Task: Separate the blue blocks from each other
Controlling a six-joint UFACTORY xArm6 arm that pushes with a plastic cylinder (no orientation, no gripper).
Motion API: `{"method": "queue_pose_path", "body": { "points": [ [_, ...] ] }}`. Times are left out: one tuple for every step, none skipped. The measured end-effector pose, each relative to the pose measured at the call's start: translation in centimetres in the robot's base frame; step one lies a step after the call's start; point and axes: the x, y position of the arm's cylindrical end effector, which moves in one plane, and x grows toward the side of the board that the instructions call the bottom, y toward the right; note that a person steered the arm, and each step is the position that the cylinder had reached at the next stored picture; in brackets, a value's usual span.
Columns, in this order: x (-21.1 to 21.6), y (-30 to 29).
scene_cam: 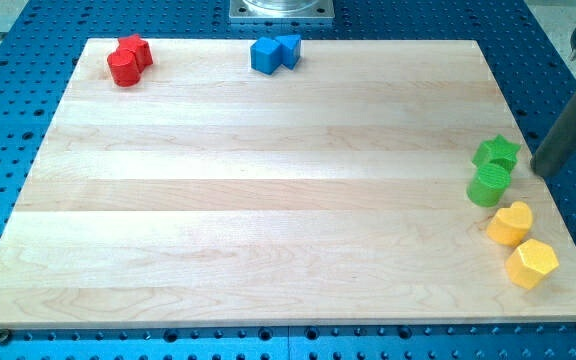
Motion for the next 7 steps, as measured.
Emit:
{"method": "queue_pose_path", "body": {
  "points": [
    [0.0,-2.1],
    [-0.4,-3.8],
    [-0.5,-5.6],
    [-3.9,-2.2],
    [-10.1,-6.9],
    [-9.2,-21.0],
    [-11.3,-31.9]
  ]
}}
